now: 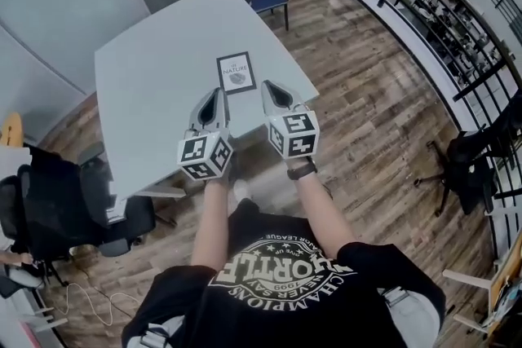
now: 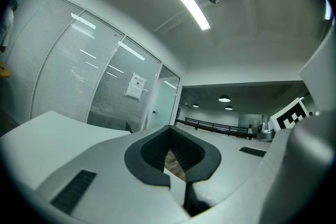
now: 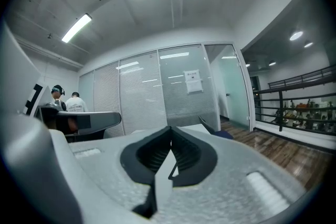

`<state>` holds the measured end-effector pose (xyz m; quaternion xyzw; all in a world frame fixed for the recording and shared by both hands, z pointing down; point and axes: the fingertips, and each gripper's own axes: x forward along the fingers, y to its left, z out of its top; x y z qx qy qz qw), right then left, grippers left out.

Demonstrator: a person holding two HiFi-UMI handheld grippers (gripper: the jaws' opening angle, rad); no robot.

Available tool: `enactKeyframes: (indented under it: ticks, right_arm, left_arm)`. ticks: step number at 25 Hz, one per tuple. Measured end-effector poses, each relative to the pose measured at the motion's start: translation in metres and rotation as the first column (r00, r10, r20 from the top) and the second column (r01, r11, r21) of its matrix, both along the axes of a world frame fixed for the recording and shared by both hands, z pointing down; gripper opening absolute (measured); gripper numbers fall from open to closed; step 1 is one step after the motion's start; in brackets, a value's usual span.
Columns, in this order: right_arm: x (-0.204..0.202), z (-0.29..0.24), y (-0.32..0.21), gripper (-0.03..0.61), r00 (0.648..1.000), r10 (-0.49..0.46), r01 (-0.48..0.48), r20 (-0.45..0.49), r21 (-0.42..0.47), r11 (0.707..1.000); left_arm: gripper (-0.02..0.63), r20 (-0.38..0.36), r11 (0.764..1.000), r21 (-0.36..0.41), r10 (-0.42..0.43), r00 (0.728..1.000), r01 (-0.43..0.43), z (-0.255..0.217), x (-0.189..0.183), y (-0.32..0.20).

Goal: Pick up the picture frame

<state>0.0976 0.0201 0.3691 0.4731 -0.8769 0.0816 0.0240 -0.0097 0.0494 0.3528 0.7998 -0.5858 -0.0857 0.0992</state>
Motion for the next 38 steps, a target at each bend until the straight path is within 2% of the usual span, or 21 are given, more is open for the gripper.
enactKeyframes:
  ticks: [12,19,24,27,34,38]
  right_arm:
    - [-0.079,-0.007,-0.117,-0.001,1.0,0.021,-0.021,-0.012,-0.008,1.0]
    - [-0.123,0.003,-0.157,-0.002,0.999,0.032,-0.032,-0.007,-0.023,0.999]
    - [-0.153,0.023,-0.168,0.0,0.999,0.032,-0.033,-0.017,-0.053,0.998]
    - [-0.155,0.039,-0.167,-0.002,0.998,0.042,-0.045,-0.039,-0.08,0.996]
    - [-0.134,0.06,-0.181,-0.002,0.996,0.069,-0.076,-0.06,-0.125,0.989]
    - [-0.131,0.073,-0.215,-0.002,0.997,0.048,-0.056,-0.058,-0.145,0.988]
  left_arm:
    - [0.006,-0.026,0.999,-0.02,0.049,0.998,-0.05,0.0,-0.074,-0.122]
    - [0.006,-0.025,0.997,-0.036,0.072,0.997,-0.073,0.01,-0.114,-0.162]
    - [0.006,-0.052,0.994,-0.071,0.077,0.996,-0.081,0.033,-0.145,-0.176]
    - [0.006,-0.074,0.989,-0.101,0.101,0.992,-0.108,0.05,-0.144,-0.179]
    - [0.006,-0.076,0.968,-0.164,0.177,0.981,-0.188,0.076,-0.107,-0.196]
    - [0.006,-0.076,0.982,-0.094,0.157,0.985,-0.164,0.073,-0.104,-0.22]
